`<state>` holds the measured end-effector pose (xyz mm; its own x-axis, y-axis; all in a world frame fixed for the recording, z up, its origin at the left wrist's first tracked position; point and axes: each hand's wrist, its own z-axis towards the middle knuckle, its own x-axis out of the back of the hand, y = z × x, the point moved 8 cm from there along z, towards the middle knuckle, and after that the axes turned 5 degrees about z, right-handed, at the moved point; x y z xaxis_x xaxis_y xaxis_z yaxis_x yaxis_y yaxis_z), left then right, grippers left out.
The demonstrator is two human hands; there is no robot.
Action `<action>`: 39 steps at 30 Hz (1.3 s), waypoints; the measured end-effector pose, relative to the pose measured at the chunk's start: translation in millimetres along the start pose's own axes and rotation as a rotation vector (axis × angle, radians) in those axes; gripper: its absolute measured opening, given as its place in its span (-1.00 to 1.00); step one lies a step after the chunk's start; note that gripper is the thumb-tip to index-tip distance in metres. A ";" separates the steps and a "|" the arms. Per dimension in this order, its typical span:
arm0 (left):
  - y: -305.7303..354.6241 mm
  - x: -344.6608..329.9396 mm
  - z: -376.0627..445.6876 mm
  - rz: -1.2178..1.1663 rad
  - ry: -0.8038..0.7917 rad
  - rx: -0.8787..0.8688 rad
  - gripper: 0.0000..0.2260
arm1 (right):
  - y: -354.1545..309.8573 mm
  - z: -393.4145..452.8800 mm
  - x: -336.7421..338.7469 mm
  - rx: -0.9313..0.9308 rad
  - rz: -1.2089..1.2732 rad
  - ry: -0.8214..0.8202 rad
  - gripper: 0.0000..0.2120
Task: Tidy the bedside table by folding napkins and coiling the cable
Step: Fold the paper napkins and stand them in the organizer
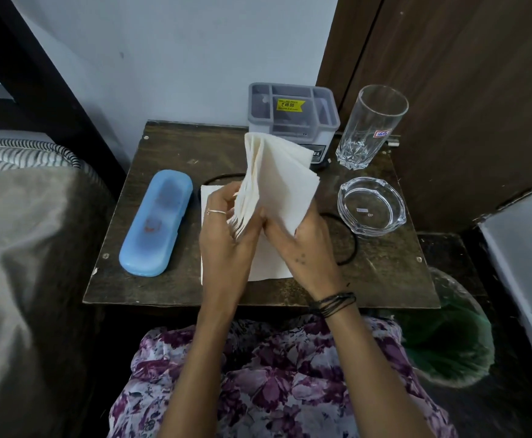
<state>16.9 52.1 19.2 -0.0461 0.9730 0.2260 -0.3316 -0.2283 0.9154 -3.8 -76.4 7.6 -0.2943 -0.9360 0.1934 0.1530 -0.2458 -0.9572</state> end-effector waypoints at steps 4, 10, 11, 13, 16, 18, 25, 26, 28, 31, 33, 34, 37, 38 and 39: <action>-4.5 -0.3 -1.8 -0.036 0.004 0.032 -0.59 | 5.7 0.6 1.8 -0.030 0.008 0.032 -0.49; -12.1 -3.3 -3.7 -0.124 -0.078 0.110 -0.61 | 5.4 1.0 -1.2 -0.047 0.014 0.011 -0.35; -9.6 -4.5 -3.2 -0.127 -0.100 0.103 -0.66 | 6.1 1.1 -3.4 -0.053 -0.002 -0.007 -0.36; -6.1 -5.5 -2.8 -0.124 -0.110 0.086 -0.71 | 6.4 0.5 -3.5 -0.043 -0.027 0.000 -0.39; -3.5 -4.4 -2.9 -0.131 -0.073 0.074 -0.72 | 5.9 1.0 -0.4 -0.031 0.002 0.038 -0.44; -1.4 -2.7 -2.3 -0.074 -0.017 0.052 -0.70 | 4.7 1.9 -0.7 -0.021 0.045 0.035 -0.49; -11.1 14.7 -8.7 0.155 0.270 0.148 -0.78 | -8.4 -2.6 -8.2 0.036 0.085 -0.063 -0.71; -11.0 14.2 -8.8 0.175 0.274 0.147 -0.77 | -9.4 -3.4 -9.7 0.036 0.093 -0.090 -0.70; -9.5 9.6 -9.4 0.187 0.239 0.119 -0.77 | -10.4 -5.8 -14.4 0.032 0.099 -0.154 -0.64; -6.4 -4.8 -9.0 0.133 0.079 0.030 -0.86 | -10.8 -8.7 -24.0 0.013 0.097 -0.226 -0.52; -5.2 -18.0 -6.3 0.081 -0.075 -0.014 -0.80 | -8.0 -7.8 -23.3 -0.011 0.098 -0.205 -0.54; -3.1 -24.4 -5.6 0.074 -0.150 -0.049 -0.74 | -6.0 -6.6 -20.1 -0.021 0.111 -0.175 -0.57; 4.7 -35.5 -8.0 0.057 -0.279 -0.138 -0.70 | 0.4 -2.8 -3.8 -0.039 0.267 -0.036 -0.75; 6.1 -33.7 -8.6 0.035 -0.266 -0.143 -0.72 | 0.6 -1.7 1.9 -0.034 0.280 0.012 -0.76; 6.2 -29.1 -7.9 0.005 -0.229 -0.133 -0.73 | 0.4 -0.5 6.3 -0.029 0.276 0.049 -0.72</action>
<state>8.7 22.6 15.7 0.1610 0.9357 0.3140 -0.4534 -0.2125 0.8656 -6.1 -82.3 8.4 -0.2907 -0.9530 -0.0856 0.2066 0.0249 -0.9781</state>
